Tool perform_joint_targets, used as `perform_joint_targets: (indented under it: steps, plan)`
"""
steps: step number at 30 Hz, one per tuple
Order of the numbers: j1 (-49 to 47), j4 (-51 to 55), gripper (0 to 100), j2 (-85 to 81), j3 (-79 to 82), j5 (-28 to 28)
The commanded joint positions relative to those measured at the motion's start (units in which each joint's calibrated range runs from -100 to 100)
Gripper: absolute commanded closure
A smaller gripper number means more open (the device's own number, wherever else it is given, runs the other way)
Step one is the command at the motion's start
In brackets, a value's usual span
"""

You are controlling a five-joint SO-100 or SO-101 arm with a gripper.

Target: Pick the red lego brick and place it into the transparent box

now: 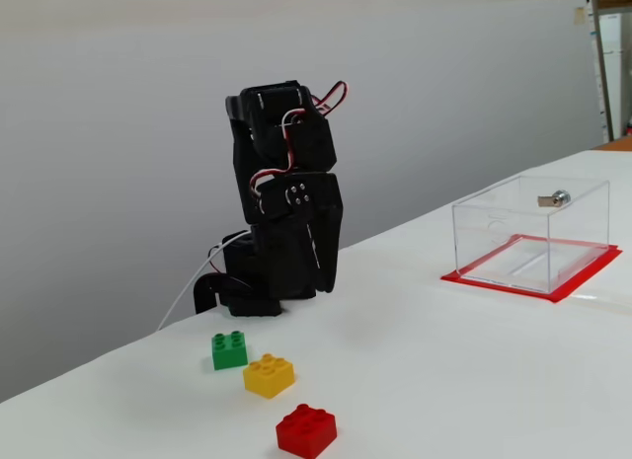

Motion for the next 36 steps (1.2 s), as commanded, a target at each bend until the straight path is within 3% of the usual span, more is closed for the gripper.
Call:
perform_joint_targets:
  steps: [1,8,21,28,31,36]
  plan:
    - [2.22,-6.76,99,3.56,-3.16,2.03]
    - [4.44,-15.55,99,10.61,-3.16,6.15]
    - [5.03,-25.12,97,15.19,-3.16,6.1]
    - [5.03,-24.34,68,15.19,-2.89,5.74]
    - [4.96,-24.34,63,15.27,-2.89,5.74]
    - [4.59,-24.95,63,15.44,-2.34,5.68]
